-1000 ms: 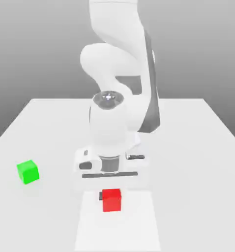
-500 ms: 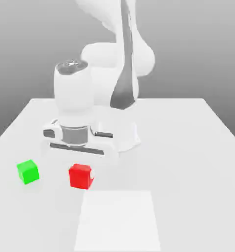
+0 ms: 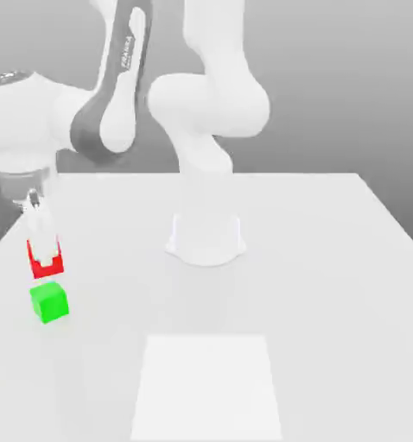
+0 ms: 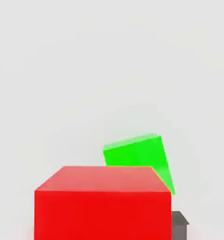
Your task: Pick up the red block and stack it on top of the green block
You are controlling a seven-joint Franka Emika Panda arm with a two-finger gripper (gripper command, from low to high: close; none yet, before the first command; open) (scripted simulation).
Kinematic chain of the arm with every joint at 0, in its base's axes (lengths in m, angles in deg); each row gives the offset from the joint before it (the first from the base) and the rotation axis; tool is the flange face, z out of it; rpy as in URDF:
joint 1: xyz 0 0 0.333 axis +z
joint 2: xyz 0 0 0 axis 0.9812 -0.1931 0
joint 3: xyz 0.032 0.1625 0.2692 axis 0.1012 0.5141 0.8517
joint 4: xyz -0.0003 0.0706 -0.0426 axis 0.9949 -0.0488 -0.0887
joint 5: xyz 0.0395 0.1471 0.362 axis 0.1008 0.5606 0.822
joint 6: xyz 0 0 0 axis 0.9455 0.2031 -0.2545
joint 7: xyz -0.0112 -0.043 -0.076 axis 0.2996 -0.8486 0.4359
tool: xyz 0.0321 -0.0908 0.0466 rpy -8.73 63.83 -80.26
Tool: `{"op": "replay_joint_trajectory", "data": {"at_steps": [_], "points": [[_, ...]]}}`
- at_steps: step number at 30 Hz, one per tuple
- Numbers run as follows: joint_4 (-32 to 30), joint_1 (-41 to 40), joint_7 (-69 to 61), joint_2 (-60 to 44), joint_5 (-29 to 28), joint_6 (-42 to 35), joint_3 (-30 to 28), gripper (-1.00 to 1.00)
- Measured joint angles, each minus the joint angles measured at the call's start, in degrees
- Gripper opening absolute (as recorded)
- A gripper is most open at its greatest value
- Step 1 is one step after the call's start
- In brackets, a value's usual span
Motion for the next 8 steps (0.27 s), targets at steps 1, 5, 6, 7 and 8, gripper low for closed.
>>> {"op": "replay_joint_trajectory", "data": {"at_steps": [1, 5, 6, 7, 8], "points": [[0.1, 0.3, -1.0, -1.9, 1.6, 1.8, -0.1, -1.0], [0.4, 0.5, -7.6, -10.3, 11.1, 9.2, 1.9, 1.0], [0.4, 0.5, -7.6, -10.3, 11.1, 9.2, 1.9, 1.0], [0.4, 0.5, -7.6, -10.3, 11.1, 9.2, 1.9, 1.0], [0.4, 0.5, -7.6, -10.3, 11.1, 9.2, 1.9, 1.0]]}}
